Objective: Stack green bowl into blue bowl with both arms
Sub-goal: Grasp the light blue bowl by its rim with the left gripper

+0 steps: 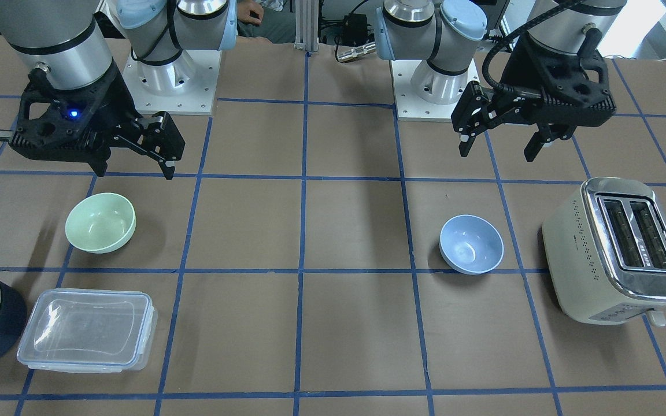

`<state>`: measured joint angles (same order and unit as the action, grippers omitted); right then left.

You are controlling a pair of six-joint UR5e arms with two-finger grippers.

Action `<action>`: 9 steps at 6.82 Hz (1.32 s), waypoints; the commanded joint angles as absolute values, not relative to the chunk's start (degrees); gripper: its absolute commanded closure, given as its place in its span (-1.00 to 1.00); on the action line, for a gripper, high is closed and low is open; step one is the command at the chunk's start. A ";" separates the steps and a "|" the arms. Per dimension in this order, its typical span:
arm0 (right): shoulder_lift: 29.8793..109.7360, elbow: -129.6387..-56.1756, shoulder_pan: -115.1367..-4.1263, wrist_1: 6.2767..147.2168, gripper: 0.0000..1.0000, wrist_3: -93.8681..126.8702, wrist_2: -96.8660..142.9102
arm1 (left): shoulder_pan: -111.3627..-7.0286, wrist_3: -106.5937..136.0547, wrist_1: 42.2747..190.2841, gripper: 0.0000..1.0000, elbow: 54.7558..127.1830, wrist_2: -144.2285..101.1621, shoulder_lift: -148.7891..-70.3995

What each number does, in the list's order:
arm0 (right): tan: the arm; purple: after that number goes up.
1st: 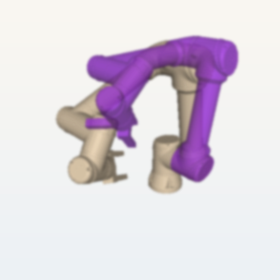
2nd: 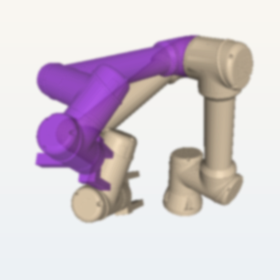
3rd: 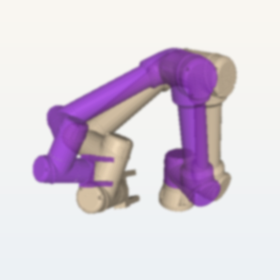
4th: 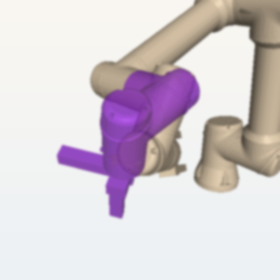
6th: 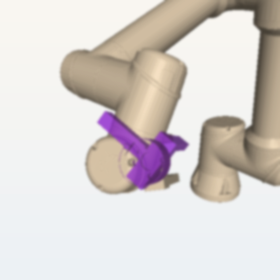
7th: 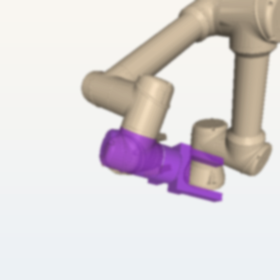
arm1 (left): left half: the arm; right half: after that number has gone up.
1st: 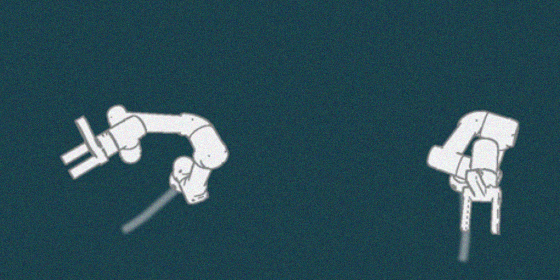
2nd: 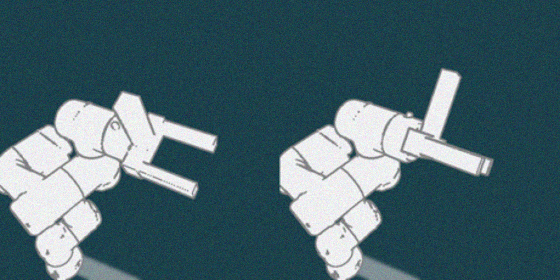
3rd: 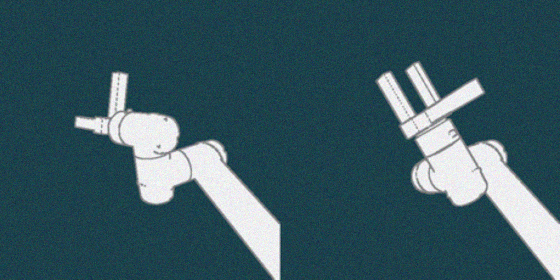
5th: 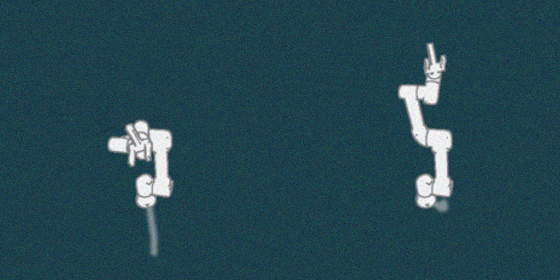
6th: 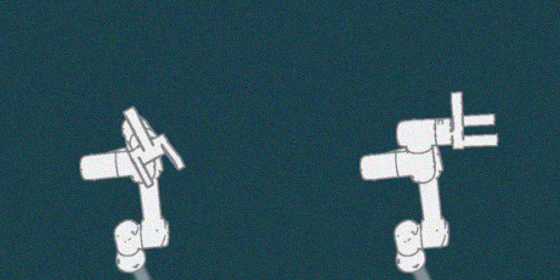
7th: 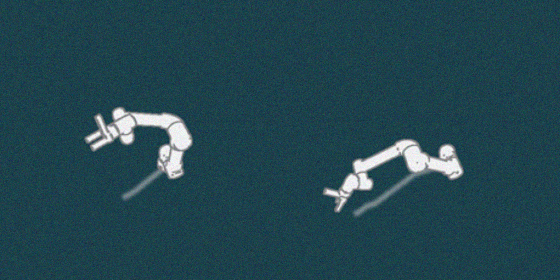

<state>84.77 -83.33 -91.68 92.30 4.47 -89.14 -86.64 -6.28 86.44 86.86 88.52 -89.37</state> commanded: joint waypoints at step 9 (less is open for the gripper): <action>84.11 -83.58 -91.32 91.58 -1.00 3.60 -89.30 | -85.96 -10.55 58.73 -1.00 117.69 93.84 -98.85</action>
